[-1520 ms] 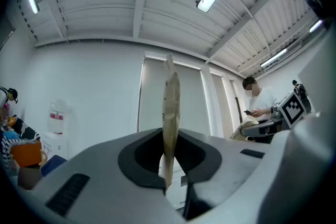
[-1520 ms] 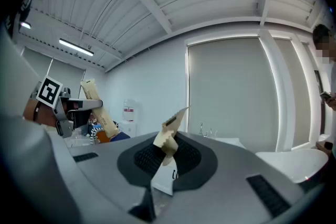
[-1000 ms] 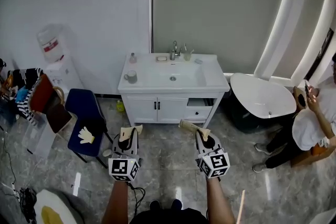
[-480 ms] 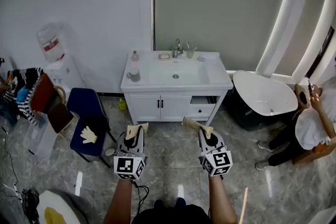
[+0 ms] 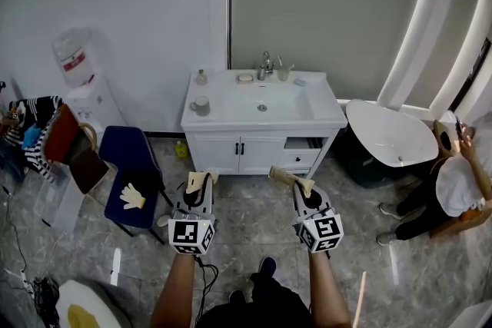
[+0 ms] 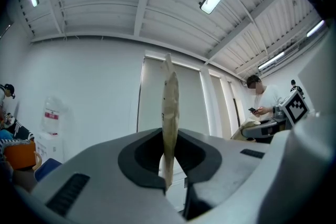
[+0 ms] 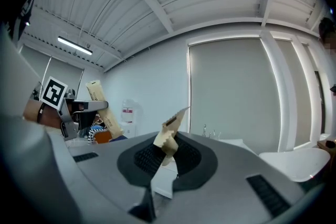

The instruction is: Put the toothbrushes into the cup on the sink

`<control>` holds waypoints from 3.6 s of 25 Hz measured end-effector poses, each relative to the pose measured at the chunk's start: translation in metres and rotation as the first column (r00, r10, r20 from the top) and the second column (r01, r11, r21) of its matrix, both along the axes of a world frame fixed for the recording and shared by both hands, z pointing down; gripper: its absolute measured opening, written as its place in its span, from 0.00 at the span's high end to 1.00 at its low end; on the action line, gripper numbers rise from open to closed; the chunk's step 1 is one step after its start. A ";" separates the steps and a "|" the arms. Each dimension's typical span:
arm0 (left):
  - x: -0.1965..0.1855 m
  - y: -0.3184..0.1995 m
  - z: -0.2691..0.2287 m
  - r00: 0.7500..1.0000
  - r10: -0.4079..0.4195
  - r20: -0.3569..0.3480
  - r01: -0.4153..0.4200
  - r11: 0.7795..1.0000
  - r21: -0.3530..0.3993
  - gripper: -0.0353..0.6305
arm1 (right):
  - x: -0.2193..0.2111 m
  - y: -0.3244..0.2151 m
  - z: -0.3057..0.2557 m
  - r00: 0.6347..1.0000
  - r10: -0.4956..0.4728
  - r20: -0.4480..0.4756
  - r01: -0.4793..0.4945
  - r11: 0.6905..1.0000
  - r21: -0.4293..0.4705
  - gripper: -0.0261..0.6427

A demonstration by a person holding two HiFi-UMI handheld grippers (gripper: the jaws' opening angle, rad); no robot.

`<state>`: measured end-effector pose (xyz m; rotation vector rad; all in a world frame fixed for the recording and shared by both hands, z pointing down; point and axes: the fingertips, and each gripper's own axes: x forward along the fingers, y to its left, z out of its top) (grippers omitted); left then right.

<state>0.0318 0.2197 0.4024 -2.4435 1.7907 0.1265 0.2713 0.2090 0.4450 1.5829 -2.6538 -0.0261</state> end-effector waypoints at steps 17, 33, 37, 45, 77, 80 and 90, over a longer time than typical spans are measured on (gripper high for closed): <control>0.024 -0.219 0.014 0.997 -0.072 -0.009 0.072 0.997 0.001 0.86 | 0.018 -0.243 0.010 0.997 -0.075 0.008 0.075 0.997 0.011 0.89; 0.024 -0.354 0.000 0.982 -0.189 0.004 0.189 0.982 -0.008 0.86 | 0.002 -0.404 0.005 0.976 -0.216 0.001 0.216 0.976 -0.019 0.89; 0.013 -0.363 0.004 0.979 -0.204 0.005 0.204 0.979 -0.016 0.86 | -0.011 -0.415 0.006 0.973 -0.230 0.004 0.230 0.973 -0.019 0.89; -0.007 -0.376 -0.001 0.972 -0.235 0.016 0.235 0.972 0.002 0.86 | -0.038 -0.429 0.008 0.962 -0.274 -0.001 0.274 0.962 -0.023 0.89; -0.316 -0.512 0.017 0.997 -0.077 0.030 0.078 0.996 -0.034 0.86 | -0.347 -0.529 0.014 0.988 -0.151 -0.029 0.150 0.987 -0.057 0.89; -0.314 -0.518 0.022 0.998 -0.049 0.032 0.050 0.998 -0.034 0.86 | -0.354 -0.532 0.017 0.989 -0.143 -0.038 0.140 0.988 -0.065 0.89; -0.287 -0.552 0.048 1.000 0.013 0.010 -0.012 0.998 -0.069 0.86 | -0.353 -0.559 0.039 0.989 -0.128 -0.071 0.120 0.987 -0.111 0.89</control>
